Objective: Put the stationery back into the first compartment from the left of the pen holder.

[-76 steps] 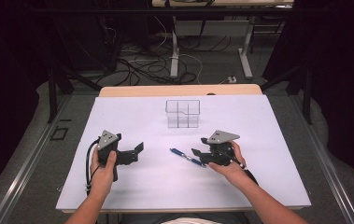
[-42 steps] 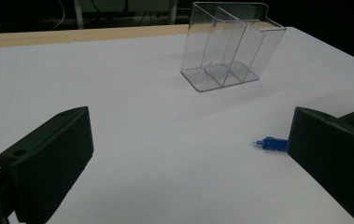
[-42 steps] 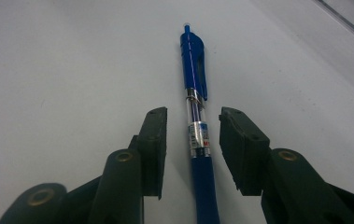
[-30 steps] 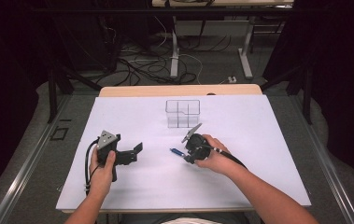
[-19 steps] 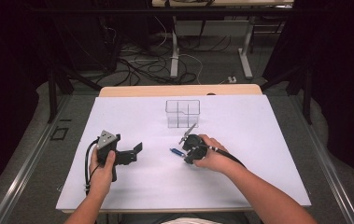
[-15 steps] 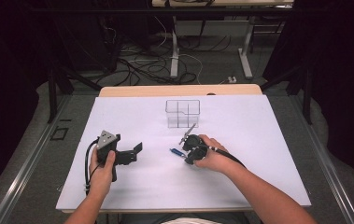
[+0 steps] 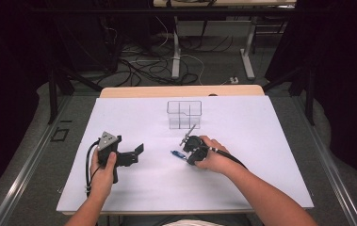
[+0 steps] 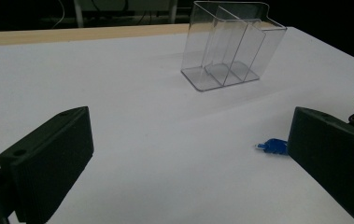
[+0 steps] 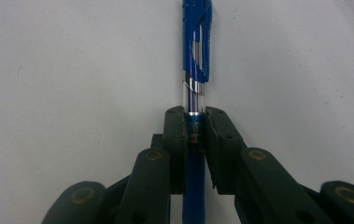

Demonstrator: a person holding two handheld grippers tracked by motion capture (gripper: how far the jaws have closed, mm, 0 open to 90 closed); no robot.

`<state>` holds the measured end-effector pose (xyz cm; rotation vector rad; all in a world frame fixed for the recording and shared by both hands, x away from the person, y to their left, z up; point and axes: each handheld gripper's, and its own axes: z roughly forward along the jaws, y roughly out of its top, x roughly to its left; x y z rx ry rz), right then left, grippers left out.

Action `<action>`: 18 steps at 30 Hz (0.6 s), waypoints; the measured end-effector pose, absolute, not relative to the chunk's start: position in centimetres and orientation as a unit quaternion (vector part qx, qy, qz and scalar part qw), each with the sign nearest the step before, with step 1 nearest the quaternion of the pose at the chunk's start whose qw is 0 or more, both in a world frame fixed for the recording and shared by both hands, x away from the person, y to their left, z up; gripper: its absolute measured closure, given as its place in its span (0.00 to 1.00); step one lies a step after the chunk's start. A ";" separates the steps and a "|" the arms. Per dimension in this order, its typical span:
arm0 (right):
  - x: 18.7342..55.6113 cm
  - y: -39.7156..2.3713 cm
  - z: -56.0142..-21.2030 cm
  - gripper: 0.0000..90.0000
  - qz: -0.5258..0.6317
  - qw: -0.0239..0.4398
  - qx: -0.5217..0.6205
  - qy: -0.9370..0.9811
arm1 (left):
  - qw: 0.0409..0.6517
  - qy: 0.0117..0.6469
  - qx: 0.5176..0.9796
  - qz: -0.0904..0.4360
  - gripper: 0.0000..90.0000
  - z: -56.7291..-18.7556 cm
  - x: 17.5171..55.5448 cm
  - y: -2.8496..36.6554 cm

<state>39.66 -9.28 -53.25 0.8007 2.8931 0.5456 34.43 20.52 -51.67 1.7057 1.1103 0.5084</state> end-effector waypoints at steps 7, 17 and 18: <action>39.5 -9.2 -53.2 0.88 0.179 0.050 0.260 0.948 | 0.497 0.460 0.705 0.210 0.01 -51.7 34.4 20.5; 38.7 -9.0 -52.7 0.88 0.184 0.103 0.222 0.952 | 0.496 0.459 0.706 0.209 0.01 -51.7 34.5 20.5; 38.5 -8.9 -52.7 0.88 0.183 0.112 0.218 0.952 | 0.496 0.459 0.707 0.209 0.01 -51.7 34.5 20.5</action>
